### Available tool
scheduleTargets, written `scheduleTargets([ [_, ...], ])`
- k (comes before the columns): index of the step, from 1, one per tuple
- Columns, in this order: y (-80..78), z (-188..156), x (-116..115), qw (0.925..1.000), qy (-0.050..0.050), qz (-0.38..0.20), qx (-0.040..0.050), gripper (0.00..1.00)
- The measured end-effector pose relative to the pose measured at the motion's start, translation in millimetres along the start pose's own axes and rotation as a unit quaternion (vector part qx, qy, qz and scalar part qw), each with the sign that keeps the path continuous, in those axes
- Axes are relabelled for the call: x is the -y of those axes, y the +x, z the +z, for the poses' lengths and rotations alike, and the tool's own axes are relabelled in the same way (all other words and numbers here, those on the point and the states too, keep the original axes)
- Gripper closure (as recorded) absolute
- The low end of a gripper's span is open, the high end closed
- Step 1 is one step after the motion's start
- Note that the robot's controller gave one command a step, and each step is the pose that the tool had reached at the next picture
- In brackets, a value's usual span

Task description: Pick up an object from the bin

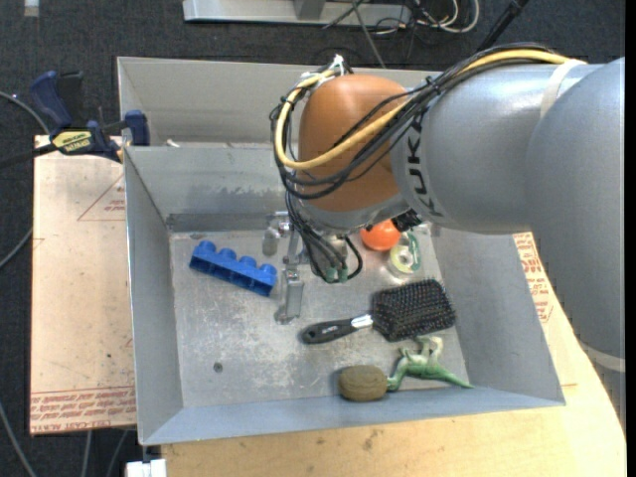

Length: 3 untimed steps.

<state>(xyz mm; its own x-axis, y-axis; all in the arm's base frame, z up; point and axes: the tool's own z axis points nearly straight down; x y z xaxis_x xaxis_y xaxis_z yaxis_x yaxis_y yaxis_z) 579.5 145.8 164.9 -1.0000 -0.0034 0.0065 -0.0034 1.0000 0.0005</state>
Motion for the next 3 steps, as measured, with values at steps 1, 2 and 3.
scheduleTargets([
  [1, -1.5, -5, 1, 1.0, -0.001, 0.001, 0.0037, 0.0],
  [2, -14.7, 19, -19, 0.9933, -0.001, 0.115, 0.0066, 0.0],
  [3, -20.0, 36, -33, 0.9915, -0.001, 0.13, 0.0041, 0.0],
])
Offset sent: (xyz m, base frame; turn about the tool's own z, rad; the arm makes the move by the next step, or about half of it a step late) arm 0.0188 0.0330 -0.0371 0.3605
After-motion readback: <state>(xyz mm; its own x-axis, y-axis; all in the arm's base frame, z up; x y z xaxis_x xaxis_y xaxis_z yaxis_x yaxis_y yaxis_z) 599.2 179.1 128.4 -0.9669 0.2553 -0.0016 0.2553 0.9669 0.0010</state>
